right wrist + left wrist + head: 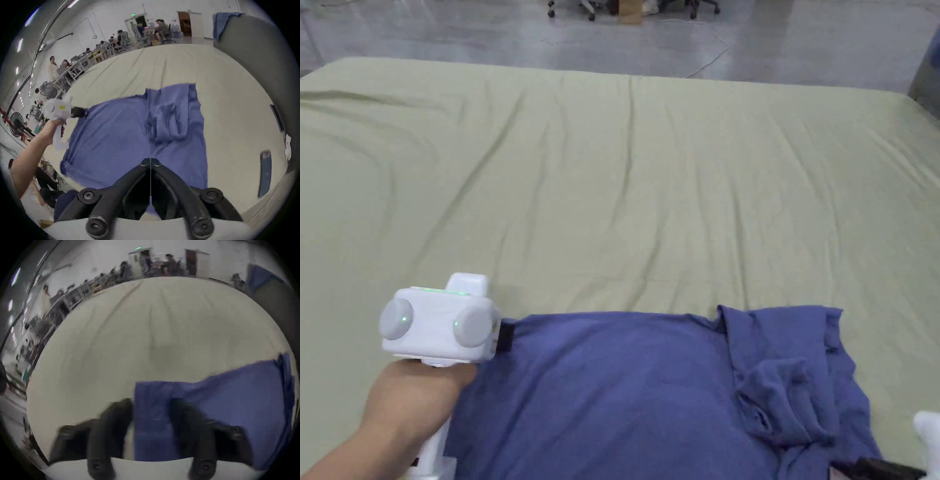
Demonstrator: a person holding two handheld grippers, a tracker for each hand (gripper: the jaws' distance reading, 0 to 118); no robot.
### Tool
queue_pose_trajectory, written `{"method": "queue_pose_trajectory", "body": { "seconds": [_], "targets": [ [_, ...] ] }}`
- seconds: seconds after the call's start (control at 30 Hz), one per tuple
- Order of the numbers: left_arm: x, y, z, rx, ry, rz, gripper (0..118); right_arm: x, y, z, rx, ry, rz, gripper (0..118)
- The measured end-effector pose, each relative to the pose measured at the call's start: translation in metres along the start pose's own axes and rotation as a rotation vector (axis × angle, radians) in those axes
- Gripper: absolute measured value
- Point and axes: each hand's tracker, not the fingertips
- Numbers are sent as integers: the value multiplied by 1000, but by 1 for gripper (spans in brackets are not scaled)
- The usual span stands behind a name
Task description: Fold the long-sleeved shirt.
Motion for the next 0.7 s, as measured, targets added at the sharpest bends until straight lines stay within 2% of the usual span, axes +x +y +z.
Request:
{"method": "queue_pose_trajectory", "body": {
  "seconds": [0.03,0.07,0.1,0.13,0.17,0.23,0.37,0.4,0.47,0.53,0.57,0.6,0.63,0.7],
  "targets": [
    [2,1,7,-10,-45,18,2,5,16,-4,22,14,0,38],
    [4,-2,15,-23,-72,58,2,10,36,-11,49,28,15,82],
    [3,-2,20,-28,-82,77,2,14,58,-24,41,16,16,117],
    [1,-1,24,-28,-125,90,2,19,81,-38,39,-25,14,117],
    [-1,0,29,-15,-140,100,2,24,103,-50,102,-97,-51,117],
    [-2,1,47,16,-116,77,2,34,144,-84,106,-114,-51,117],
    [-14,8,67,56,-122,81,2,60,195,-156,-133,-185,-221,116],
    [-17,9,70,59,-137,90,2,67,197,-171,-201,-191,-255,110],
    [-21,11,73,67,-157,94,2,78,191,-195,-280,-200,-344,51],
    [-24,10,76,72,-161,90,2,84,181,-191,-230,-153,-455,47],
    [-25,9,76,77,-165,91,2,83,176,-180,-173,-169,-484,46],
    [-27,8,76,82,-174,90,2,82,172,-170,-142,-129,-473,45],
    [-29,6,79,86,-180,89,2,82,168,-162,-151,-75,-449,24],
    [-33,0,93,98,-202,91,2,77,161,-138,-157,-43,-390,22]
  ]
}}
